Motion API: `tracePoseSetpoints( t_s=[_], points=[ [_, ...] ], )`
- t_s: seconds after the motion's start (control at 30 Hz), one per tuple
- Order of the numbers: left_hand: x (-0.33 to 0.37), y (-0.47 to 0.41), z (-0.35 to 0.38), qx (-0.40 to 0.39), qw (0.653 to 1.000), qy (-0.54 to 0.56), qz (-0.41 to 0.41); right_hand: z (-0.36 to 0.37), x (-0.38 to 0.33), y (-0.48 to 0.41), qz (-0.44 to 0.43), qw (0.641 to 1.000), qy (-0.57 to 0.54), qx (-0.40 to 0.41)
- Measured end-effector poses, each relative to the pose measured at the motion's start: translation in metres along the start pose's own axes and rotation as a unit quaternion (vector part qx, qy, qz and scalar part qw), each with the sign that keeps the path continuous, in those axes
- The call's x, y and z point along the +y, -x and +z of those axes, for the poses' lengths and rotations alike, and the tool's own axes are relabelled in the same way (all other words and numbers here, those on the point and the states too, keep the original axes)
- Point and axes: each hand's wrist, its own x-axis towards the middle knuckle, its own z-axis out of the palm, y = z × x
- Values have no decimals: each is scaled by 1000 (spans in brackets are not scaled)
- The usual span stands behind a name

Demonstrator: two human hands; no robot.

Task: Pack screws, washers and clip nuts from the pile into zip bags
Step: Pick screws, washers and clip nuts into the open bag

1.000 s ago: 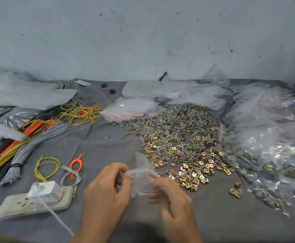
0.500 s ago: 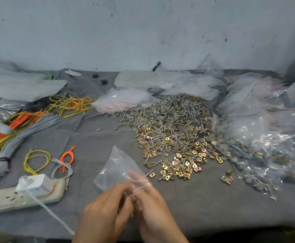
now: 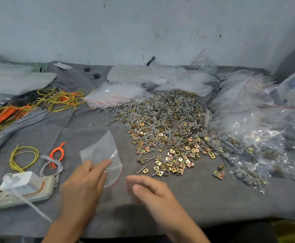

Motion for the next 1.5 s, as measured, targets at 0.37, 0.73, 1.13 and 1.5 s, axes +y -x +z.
tracePoseSetpoints(
  t_s=[0.37,0.73,1.13,1.5],
  points=[
    [11,-15,47,-152,982,106,-44,-101,-38,-50,-87,906,378,168],
    [8,-7,63,-5,960,265,-91,-80,-61,-172,-70,756,645,87],
    [5,-6,67,10,946,306,-108,-79,-79,-173,-23,663,748,19],
    [3,-6,70,13,941,316,-118,-91,-78,-164,-78,695,713,53]
  ],
)
